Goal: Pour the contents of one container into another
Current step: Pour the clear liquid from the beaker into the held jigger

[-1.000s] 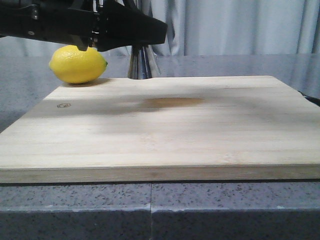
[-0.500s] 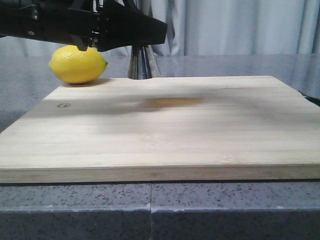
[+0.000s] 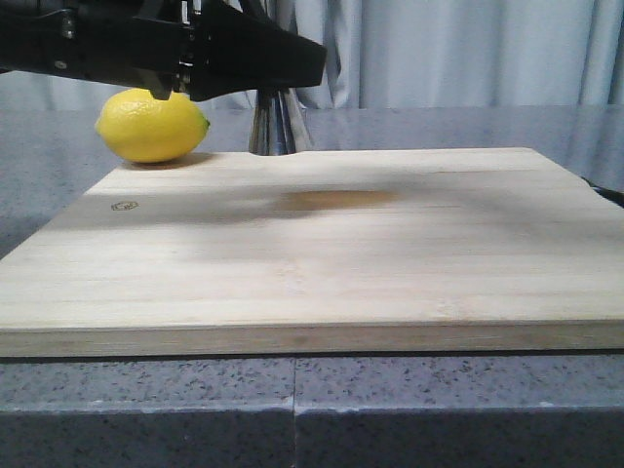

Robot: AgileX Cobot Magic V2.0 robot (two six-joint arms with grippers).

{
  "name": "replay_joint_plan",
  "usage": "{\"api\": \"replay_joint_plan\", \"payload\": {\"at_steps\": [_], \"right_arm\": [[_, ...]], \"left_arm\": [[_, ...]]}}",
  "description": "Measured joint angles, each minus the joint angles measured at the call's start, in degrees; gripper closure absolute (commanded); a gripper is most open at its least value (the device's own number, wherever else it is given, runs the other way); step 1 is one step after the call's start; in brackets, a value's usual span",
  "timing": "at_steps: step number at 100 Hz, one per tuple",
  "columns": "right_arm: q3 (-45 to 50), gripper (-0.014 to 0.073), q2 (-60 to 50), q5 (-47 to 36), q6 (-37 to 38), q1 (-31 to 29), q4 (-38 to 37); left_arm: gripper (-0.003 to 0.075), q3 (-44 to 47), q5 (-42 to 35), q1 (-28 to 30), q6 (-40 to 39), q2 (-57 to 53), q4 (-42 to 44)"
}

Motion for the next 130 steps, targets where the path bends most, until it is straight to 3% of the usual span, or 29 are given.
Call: {"api": "replay_joint_plan", "payload": {"at_steps": [130], "right_arm": [[0.00, 0.0338, 0.00, 0.86, -0.09, 0.00, -4.92]], "left_arm": [[0.0661, 0.00, 0.00, 0.00, 0.00, 0.00, 0.00]]}}
